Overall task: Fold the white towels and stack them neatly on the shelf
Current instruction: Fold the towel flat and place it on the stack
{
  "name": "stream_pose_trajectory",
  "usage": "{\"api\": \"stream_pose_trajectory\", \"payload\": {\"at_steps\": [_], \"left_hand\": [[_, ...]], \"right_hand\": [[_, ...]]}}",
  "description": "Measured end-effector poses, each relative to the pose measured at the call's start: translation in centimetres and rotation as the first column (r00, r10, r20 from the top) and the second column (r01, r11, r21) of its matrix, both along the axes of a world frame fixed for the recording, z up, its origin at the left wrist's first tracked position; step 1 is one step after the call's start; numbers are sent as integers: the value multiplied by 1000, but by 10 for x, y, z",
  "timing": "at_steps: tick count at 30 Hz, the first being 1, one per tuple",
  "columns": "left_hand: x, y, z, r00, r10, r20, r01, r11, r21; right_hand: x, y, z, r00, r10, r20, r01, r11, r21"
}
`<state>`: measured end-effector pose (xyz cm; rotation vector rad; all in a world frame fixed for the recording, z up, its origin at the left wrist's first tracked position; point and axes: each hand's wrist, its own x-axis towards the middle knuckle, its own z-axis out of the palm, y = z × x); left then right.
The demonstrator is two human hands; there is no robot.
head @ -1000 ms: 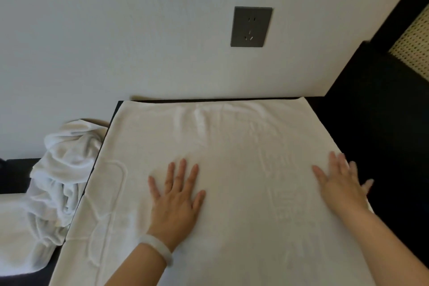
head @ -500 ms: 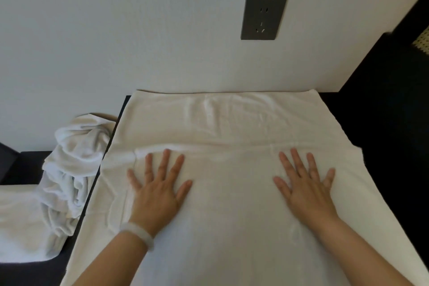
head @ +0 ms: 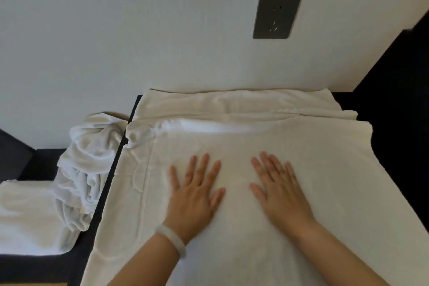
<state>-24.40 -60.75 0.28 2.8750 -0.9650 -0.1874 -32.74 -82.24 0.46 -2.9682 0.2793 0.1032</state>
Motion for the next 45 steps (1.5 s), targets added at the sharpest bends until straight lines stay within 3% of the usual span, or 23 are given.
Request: {"api": "stream_pose_trajectory", "payload": {"at_steps": [3,6,10,14,19,25,27,29,31,33,34,38,42,43,45], "left_hand": [[32,47,-2,964,265,25,-266,964,9],[45,67,7,882,469,-40,-469,883,6],[-4,60,9,934,353,-49,-354,935,-6],[-19,65,-4,944,330,-21,-329,944,10],[42,44,-2,943,334,-16,-333,943,28],[116,8,18,919,365,-150,-350,929,119],[112,-2,26,919,374,-125,-364,926,95],[78,-21,27,967,253,21,-253,967,-16],[24,-40,21,995,41,93,-33,996,-85],[-13,-43,9,992,-92,83,98,992,-75],[-17,-35,4,994,-94,56,97,994,-54],[17,24,-4,982,180,61,-179,984,-10],[40,54,8,861,499,-96,-497,867,42],[35,42,11,853,513,-96,-512,858,30],[9,2,18,930,367,8,-366,929,-53]], "right_hand": [[-8,-57,7,963,-270,10,270,961,-54],[-11,-80,22,873,-472,-123,463,881,-95],[-40,-54,36,864,-471,-177,458,882,-111],[-63,-52,22,784,-574,-236,563,818,-117],[-20,-72,13,839,-525,-143,512,851,-115],[59,-100,28,828,-502,-252,505,861,-56],[65,-90,39,839,-507,-198,514,858,-17],[59,-55,40,913,-407,-30,406,913,-33],[40,-7,29,977,-178,120,185,981,-55],[18,16,10,996,8,94,-3,999,-47],[10,10,4,999,16,48,-15,999,-32],[-14,-70,6,966,-256,37,259,962,-92],[-20,-108,28,786,-599,-152,588,800,-117],[-16,-96,32,791,-597,-134,587,802,-110],[-10,-51,29,897,-442,9,440,892,-103]]}}
